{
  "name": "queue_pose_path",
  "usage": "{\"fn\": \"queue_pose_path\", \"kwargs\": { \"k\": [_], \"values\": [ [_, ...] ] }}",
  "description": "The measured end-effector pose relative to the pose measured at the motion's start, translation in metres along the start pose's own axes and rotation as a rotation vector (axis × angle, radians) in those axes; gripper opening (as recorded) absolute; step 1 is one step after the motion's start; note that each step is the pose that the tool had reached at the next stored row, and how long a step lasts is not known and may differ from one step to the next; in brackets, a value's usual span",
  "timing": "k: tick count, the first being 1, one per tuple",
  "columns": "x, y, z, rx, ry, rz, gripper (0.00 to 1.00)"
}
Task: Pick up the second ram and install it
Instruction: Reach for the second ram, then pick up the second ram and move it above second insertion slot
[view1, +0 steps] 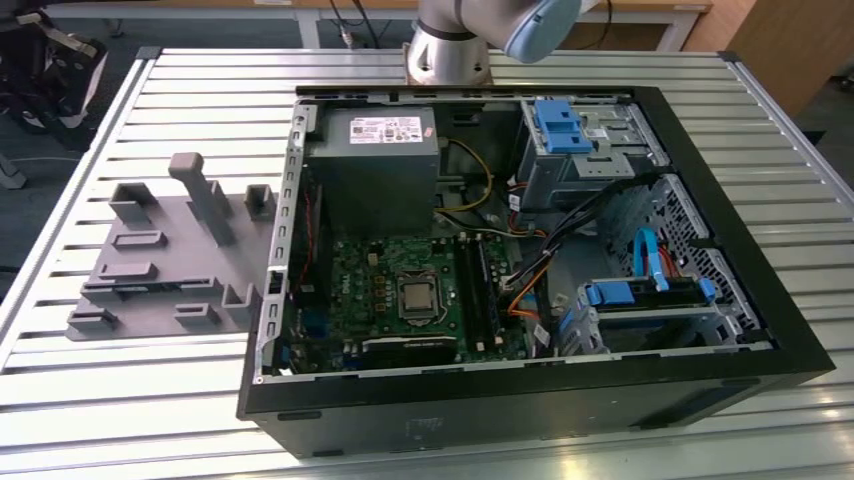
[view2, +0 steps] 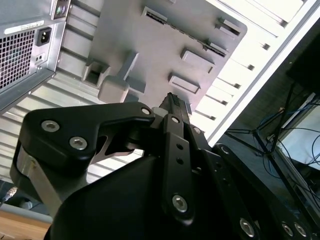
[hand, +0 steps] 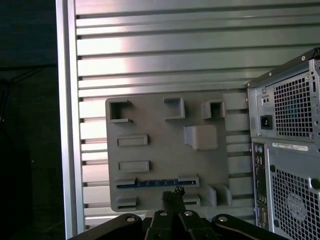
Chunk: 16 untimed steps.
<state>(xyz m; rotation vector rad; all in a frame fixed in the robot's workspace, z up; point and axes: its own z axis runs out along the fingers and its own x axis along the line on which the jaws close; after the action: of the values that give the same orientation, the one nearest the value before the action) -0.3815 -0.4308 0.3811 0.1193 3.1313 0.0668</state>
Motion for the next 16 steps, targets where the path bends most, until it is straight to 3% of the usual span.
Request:
{"fn": "queue_pose_path", "kwargs": {
  "k": [16],
  "values": [
    [0.0022, -0.0001, 0.0, -0.0001, 0.0003, -0.008, 0.11]
  ]
}}
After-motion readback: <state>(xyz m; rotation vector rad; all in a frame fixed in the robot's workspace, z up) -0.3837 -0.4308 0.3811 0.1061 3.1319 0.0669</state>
